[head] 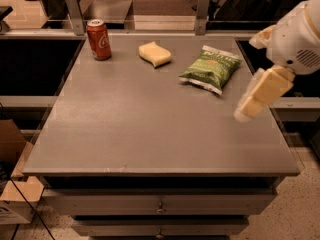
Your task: Pick coke can
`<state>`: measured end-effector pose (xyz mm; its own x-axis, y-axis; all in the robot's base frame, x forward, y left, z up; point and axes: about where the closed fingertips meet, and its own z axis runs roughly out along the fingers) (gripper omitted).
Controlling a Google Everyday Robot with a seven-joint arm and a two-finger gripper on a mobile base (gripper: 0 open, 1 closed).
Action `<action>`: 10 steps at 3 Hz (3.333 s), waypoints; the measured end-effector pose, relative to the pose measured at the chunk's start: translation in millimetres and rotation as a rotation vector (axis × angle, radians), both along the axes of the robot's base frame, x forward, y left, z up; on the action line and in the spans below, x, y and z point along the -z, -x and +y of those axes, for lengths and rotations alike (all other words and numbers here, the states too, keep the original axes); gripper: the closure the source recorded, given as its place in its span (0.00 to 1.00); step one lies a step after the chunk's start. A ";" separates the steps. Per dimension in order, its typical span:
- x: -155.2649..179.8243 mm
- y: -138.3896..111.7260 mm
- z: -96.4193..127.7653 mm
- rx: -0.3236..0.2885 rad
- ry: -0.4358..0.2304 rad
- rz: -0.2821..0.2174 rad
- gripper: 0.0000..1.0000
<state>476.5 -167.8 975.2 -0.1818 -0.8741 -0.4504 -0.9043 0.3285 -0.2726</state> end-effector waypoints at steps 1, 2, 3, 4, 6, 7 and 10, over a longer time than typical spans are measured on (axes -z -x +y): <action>0.6 -26.7 40.5 -0.048 -0.093 -0.046 0.00; 6.7 -57.7 78.6 -0.096 -0.143 -0.058 0.00; 16.4 -92.4 121.8 -0.136 -0.174 -0.032 0.00; 19.6 -96.2 128.4 -0.128 -0.182 -0.035 0.00; 30.7 -141.7 186.5 -0.092 -0.358 -0.085 0.00; 34.5 -166.8 213.5 -0.096 -0.439 -0.099 0.00; 39.7 -255.7 292.3 -0.112 -0.648 -0.103 0.00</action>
Offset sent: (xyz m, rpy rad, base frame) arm 0.0989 0.1245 -0.0154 0.1998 -0.0707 0.1542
